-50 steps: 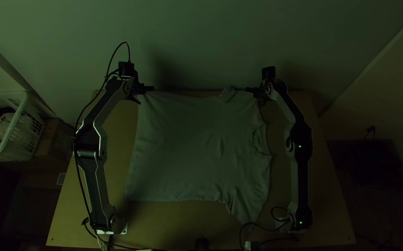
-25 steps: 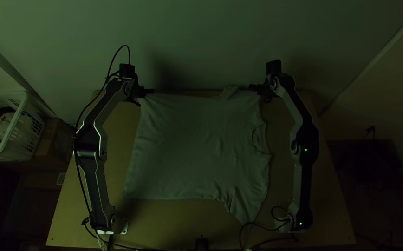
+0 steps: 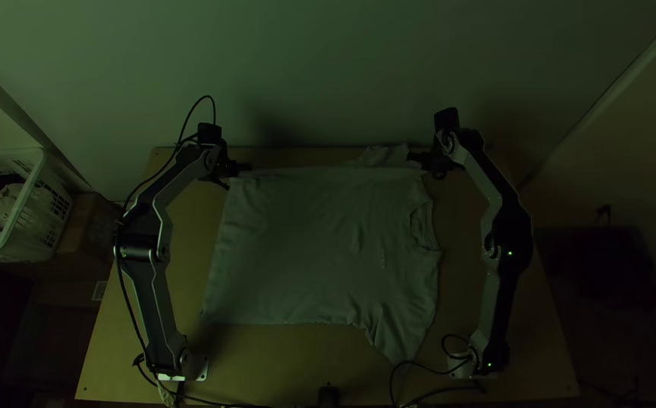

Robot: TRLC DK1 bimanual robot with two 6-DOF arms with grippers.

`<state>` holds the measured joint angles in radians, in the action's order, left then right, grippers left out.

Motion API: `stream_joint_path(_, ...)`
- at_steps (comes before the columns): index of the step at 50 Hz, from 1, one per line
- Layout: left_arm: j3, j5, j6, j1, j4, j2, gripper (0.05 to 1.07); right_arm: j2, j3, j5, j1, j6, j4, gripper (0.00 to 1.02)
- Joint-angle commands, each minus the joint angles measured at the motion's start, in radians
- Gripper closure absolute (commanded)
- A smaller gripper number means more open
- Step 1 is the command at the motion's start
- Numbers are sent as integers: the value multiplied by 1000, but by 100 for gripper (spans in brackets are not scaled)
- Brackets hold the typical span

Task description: Fold the t-shirt

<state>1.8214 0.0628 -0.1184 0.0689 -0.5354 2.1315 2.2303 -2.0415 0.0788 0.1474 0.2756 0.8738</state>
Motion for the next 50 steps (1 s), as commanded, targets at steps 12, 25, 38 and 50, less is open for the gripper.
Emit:
stream_joint_path(12,-143,-12,31,-20,32,-163,104,-159,185,6,9,-23,-29,100)
stream_joint_path(25,-258,-12,43,-24,69,-248,104,-276,357,6,17,-24,-82,100)
stream_joint_path(38,-389,-14,42,-17,109,-335,104,-382,515,7,23,-24,-111,100)
stream_joint_path(50,-490,-12,37,-7,133,-390,105,-491,702,6,32,-21,-156,100)
